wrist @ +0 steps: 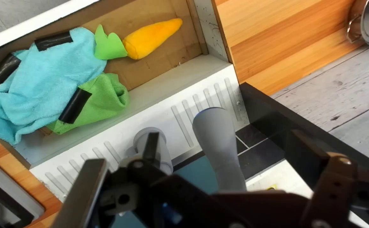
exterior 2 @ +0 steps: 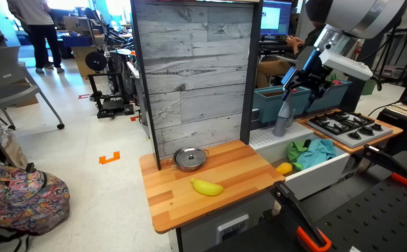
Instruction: Put the silver lid on the silver pot, move the banana to the left, push the faucet to the left
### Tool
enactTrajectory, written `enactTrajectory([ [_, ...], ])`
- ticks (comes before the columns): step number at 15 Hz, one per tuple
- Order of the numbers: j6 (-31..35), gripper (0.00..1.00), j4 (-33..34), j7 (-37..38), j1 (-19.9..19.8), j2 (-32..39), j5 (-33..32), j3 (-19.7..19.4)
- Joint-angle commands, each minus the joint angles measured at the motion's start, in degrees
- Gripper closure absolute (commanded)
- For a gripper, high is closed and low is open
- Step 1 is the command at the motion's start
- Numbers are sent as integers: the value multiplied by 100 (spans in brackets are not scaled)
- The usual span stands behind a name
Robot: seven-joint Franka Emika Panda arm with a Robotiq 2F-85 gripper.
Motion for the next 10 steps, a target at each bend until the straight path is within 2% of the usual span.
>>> enactTrajectory([
  [1, -290, 0, 508, 278, 107, 303, 232, -52],
  [3, -354, 3, 635, 470, 170, 385, 268, -98],
  [4, -365, 26, 672, 576, 217, 410, 262, -133],
  [6, -360, 31, 717, 700, 242, 439, 271, -128],
  [10, -377, 63, 747, 963, 338, 472, 256, -158],
])
